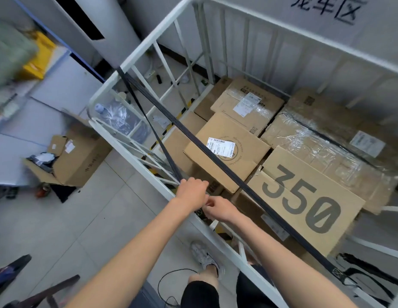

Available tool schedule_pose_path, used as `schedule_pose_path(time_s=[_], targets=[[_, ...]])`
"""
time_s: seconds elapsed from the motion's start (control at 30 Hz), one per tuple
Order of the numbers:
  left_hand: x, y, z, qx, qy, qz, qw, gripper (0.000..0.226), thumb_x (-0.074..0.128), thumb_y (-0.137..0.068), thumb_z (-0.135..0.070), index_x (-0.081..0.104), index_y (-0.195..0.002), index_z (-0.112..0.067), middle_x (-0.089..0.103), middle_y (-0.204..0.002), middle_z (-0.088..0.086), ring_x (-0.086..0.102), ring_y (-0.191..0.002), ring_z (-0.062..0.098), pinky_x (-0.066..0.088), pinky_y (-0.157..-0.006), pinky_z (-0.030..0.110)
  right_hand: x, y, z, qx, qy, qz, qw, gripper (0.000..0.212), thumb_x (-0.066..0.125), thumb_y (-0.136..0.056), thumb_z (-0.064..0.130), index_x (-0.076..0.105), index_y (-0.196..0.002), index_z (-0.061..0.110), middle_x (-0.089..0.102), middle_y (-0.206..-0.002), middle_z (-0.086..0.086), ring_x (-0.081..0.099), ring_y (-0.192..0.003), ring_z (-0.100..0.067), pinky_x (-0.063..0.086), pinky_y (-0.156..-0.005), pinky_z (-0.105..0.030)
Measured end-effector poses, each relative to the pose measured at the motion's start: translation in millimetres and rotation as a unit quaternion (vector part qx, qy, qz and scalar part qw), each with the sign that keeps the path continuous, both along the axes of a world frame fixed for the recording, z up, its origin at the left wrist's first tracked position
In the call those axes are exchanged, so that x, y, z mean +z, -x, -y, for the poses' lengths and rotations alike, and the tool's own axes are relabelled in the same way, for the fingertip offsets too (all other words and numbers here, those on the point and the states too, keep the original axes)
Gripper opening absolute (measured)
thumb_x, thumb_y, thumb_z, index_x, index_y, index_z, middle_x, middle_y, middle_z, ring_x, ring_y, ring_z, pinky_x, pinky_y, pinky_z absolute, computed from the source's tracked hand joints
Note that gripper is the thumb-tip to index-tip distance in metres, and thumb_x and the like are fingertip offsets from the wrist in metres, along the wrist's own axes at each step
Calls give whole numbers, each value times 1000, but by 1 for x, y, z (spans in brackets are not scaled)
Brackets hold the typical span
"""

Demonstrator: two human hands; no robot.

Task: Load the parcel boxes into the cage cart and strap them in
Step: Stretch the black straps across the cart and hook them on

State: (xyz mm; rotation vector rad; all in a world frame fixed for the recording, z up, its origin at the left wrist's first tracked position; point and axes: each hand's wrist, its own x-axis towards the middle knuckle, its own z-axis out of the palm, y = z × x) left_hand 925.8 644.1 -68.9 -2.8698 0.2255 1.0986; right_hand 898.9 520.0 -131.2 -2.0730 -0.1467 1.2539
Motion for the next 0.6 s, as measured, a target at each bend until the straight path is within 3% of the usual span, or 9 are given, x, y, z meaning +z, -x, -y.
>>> schedule_pose_path(time_s=[0.13,0.3,0.37,0.47,0.6], targets=[[17,20,-1,15,33,25,999,53,48,-98,-36,41,-148,-19,53,-146,5,42,-136,28,33,-109,47,38,2,28,-31,33,61,997,52,51,-92,43,54,-140,24,62,-137,0,59,-122,-20,48,-99,-35],[38,54,17,18,87,39,995,56,44,-100,-39,35,-153,-21,46,-152,2,34,-143,26,26,-117,50,88,41,76,-124,71,159,977,53,50,-82,45,58,-132,29,67,-119,4,61,-109,-17,51,-87,-34],[46,71,34,15,120,39,992,53,46,-100,-39,40,-150,-21,49,-150,1,37,-142,25,28,-117,50,103,70,96,-166,80,188,965,50,50,-83,45,58,-130,30,66,-127,5,59,-117,-16,50,-93,-35],[59,94,66,6,180,47,983,48,48,-99,-38,46,-145,-24,55,-142,0,45,-135,23,30,-115,50,115,117,130,-208,123,196,950,58,50,-90,47,46,-145,29,53,-146,6,48,-133,-15,42,-108,-36],[84,121,123,-44,246,70,966,46,52,-99,-38,50,-143,-25,58,-140,0,50,-132,21,35,-112,45,130,168,181,-257,165,219,927,61,51,-95,43,38,-152,24,43,-154,3,37,-141,-17,32,-114,-36]])
